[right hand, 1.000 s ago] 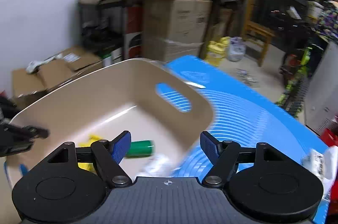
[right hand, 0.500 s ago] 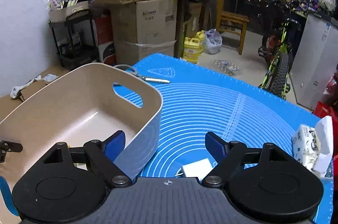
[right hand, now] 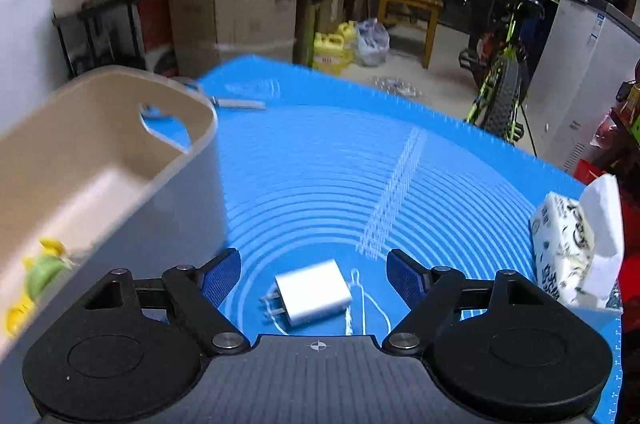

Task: Organize rigid objects
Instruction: 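Move the right tool to the white charger plug and grasp it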

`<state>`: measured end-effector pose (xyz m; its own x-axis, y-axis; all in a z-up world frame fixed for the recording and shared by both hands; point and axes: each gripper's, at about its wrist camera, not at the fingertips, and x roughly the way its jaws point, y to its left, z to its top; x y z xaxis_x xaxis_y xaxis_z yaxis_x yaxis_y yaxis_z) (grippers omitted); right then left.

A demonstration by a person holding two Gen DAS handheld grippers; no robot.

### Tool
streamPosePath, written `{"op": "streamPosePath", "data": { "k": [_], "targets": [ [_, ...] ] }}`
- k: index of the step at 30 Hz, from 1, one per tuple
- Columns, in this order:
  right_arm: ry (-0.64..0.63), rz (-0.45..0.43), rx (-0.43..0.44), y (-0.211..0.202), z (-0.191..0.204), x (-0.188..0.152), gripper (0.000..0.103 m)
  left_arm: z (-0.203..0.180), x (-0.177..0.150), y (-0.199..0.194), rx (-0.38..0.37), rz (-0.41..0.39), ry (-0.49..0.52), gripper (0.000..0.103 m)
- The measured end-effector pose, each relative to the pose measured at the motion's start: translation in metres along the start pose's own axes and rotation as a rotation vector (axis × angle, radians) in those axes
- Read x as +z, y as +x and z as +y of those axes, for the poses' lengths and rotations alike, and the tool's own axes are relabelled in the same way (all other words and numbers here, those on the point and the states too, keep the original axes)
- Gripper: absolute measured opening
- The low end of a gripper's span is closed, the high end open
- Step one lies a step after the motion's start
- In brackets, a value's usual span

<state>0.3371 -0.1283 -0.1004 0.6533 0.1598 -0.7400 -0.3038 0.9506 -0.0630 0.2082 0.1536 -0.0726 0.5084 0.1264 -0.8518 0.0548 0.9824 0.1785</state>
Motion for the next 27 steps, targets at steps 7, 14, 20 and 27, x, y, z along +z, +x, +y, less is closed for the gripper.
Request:
{"op": "streamPosePath", "data": {
  "k": [7,14,20,27],
  "targets": [
    [-0.044,0.05,-0.027,0.038,0.017,-0.005,0.082,0.002,0.002,0.001,-0.017,0.014,-0.004,0.015],
    [-0.093,0.044,-0.054,0.055,0.034,-0.006,0.068,0.006,0.002,0.003,-0.04,0.019,-0.017,0.014],
    [-0.099,0.036,-0.06,0.055,0.034,-0.007,0.066,0.001,0.001,0.002,-0.041,0.018,-0.015,0.014],
    [-0.086,0.037,-0.056,0.056,0.029,-0.01,0.066,0.002,0.001,0.001,-0.043,0.019,-0.014,0.014]
  ]
}}
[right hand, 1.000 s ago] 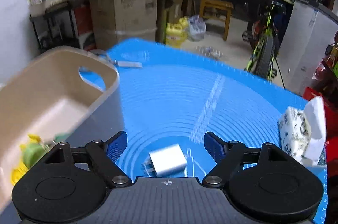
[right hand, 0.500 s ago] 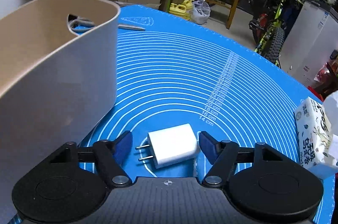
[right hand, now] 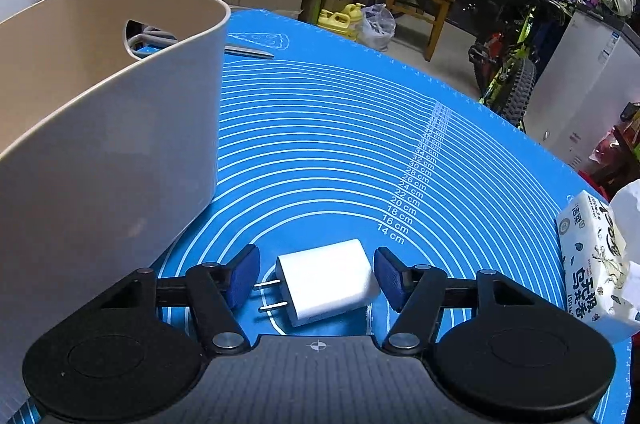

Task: Organize rigid objects
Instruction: 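Move the right tool to the white charger plug and grasp it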

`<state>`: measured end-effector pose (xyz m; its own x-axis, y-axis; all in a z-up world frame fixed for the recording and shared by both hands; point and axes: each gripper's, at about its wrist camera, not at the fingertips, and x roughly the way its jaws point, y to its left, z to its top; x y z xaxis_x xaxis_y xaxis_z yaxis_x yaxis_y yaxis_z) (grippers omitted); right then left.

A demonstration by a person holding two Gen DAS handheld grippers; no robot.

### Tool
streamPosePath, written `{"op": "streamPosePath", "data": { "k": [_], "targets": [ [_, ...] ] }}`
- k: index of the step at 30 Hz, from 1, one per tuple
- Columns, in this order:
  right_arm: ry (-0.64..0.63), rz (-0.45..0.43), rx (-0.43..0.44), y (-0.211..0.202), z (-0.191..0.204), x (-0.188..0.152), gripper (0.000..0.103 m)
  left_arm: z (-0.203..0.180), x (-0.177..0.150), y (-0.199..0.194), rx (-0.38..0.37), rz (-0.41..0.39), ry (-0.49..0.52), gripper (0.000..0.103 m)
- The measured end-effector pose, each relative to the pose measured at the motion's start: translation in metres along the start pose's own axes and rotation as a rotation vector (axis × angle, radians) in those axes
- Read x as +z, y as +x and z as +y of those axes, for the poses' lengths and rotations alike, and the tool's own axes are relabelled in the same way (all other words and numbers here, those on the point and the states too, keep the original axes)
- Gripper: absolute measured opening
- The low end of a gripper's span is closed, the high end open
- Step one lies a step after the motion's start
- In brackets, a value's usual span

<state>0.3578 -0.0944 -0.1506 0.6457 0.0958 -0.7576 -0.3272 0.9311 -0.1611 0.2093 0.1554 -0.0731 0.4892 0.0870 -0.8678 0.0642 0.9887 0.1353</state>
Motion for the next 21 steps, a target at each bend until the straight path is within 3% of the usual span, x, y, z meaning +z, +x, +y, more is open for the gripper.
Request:
{"op": "streamPosePath", "data": {
  "k": [4,7,12,21],
  "targets": [
    [0.027,0.004,0.009,0.0,-0.009,-0.004,0.068,0.0,0.0,0.0,0.0,0.0,-0.002,0.014],
    [0.034,0.0,0.017,-0.002,-0.01,-0.007,0.058,0.001,0.0,0.0,0.0,-0.001,-0.002,0.014],
    [0.04,-0.019,0.004,-0.004,-0.01,-0.009,0.055,0.0,0.0,0.0,-0.001,0.0,-0.001,0.014],
    [0.087,-0.074,-0.007,-0.02,-0.019,-0.022,0.053,0.002,0.001,0.001,-0.004,-0.001,-0.004,0.013]
  ]
}}
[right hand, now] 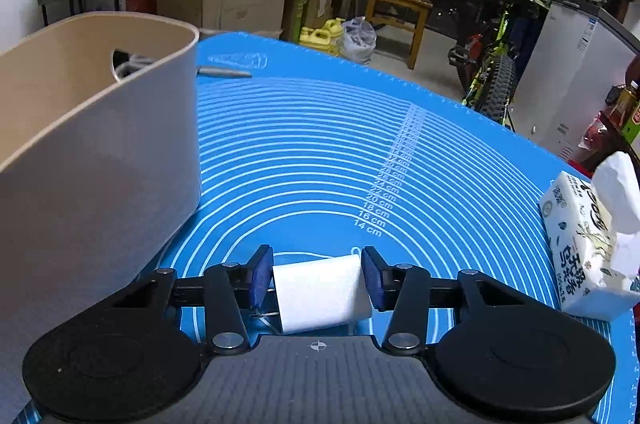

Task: Organize rigid objects
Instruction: 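Move the right tool to the white charger plug and grasp it, then carry the white charger plug into the basket and open the right tool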

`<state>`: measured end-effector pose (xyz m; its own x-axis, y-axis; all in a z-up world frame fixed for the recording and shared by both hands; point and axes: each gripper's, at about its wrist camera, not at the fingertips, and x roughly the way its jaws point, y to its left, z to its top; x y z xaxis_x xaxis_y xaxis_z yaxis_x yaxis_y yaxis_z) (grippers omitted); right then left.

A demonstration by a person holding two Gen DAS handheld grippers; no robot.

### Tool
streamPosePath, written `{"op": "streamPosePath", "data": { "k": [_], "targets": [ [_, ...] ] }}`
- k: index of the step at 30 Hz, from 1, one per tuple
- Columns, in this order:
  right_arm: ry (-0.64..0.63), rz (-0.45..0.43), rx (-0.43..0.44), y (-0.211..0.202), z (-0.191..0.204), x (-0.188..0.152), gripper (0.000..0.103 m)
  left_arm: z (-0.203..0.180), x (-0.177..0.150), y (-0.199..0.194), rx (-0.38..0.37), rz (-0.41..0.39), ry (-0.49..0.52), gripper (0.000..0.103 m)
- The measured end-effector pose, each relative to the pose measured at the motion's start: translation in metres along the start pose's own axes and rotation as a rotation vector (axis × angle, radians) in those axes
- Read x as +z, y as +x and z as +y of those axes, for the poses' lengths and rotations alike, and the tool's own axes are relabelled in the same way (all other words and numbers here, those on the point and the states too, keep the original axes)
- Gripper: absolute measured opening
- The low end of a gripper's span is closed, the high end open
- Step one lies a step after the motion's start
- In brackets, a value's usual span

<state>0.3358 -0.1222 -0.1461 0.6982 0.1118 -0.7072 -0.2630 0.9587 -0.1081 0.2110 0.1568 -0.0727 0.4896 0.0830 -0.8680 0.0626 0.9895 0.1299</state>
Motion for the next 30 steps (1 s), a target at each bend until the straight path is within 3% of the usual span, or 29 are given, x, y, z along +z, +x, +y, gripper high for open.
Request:
{"op": "streamPosePath", "data": {
  "k": [10,15,23,30],
  "targets": [
    [0.034,-0.12,0.003,-0.05,-0.018,0.008,0.053,0.001,0.0,0.0,0.0,-0.001,0.0,0.013],
    [0.045,-0.207,0.045,-0.09,-0.014,0.027,0.053,0.001,-0.001,0.0,0.002,-0.003,-0.006,0.013],
    [-0.06,-0.272,0.186,-0.13,0.045,0.05,0.053,0.002,-0.001,0.0,0.004,-0.004,-0.017,0.013],
    [-0.173,-0.211,0.254,-0.122,0.109,0.049,0.053,0.003,0.0,0.001,0.003,-0.005,-0.02,0.013]
  ]
}}
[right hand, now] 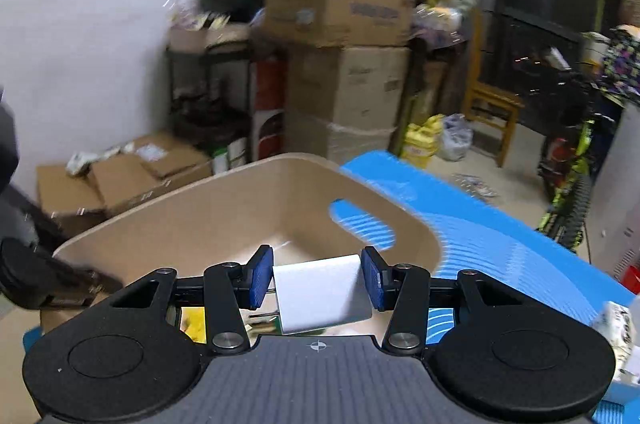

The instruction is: Organize rigid objects

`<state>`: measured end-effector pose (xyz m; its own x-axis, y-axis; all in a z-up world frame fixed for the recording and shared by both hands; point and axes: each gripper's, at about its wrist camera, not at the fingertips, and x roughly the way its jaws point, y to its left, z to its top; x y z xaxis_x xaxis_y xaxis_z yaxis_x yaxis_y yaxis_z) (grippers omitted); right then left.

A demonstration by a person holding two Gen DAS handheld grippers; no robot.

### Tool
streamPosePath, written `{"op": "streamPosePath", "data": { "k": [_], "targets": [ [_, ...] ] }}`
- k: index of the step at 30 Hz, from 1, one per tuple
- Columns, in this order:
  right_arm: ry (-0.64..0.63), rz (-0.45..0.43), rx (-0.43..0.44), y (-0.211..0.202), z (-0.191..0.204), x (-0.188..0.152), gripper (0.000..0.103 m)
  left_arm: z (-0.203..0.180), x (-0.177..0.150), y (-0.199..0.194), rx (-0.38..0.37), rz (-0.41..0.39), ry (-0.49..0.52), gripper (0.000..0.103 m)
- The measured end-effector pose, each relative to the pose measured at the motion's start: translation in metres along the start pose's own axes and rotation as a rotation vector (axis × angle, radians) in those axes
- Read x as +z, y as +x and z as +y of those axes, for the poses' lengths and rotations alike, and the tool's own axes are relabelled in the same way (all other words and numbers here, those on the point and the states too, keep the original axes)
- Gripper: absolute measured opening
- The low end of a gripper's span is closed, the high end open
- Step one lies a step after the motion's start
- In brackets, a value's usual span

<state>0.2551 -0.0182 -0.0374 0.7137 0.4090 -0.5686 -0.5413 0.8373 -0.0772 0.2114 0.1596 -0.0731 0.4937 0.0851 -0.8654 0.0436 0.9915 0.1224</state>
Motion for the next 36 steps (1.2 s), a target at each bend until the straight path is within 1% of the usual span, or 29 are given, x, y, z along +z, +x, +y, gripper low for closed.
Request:
{"op": "streamPosePath", "data": {
  "k": [3,8,12,17,19,21,25,27,33,36],
  "targets": [
    [-0.031,0.055,0.03,0.015,0.02,-0.003,0.053,0.0,0.0,0.0,0.001,0.0,0.001,0.013],
    [-0.092,0.152,0.048,0.038,0.049,-0.009,0.053,0.0,0.0,0.0,0.001,-0.001,0.001,0.013],
    [-0.119,0.233,0.043,0.053,0.062,-0.012,0.053,0.0,0.001,0.0,0.005,-0.002,0.004,0.014],
    [-0.15,0.301,0.019,0.06,0.066,-0.011,0.053,-0.001,0.001,-0.001,0.008,-0.002,-0.001,0.014],
    [-0.144,0.305,0.015,0.061,0.066,-0.01,0.052,-0.001,0.0,-0.001,0.008,-0.002,-0.004,0.014],
    [-0.13,0.307,0.013,0.062,0.064,-0.009,0.055,-0.001,0.0,-0.002,0.009,-0.002,-0.004,0.014],
    [-0.083,0.299,0.03,0.055,0.057,-0.008,0.058,-0.001,0.001,-0.004,0.012,-0.004,-0.004,0.014],
    [-0.072,0.281,0.029,0.048,0.055,-0.007,0.06,-0.001,0.001,-0.006,0.012,-0.006,-0.008,0.014],
    [0.001,0.235,-0.002,0.024,0.043,-0.001,0.063,0.001,0.002,-0.019,0.021,-0.026,-0.025,0.014],
    [0.039,0.216,-0.033,0.007,0.032,0.001,0.065,-0.001,0.005,-0.031,0.039,-0.055,-0.021,0.012]
  ]
}}
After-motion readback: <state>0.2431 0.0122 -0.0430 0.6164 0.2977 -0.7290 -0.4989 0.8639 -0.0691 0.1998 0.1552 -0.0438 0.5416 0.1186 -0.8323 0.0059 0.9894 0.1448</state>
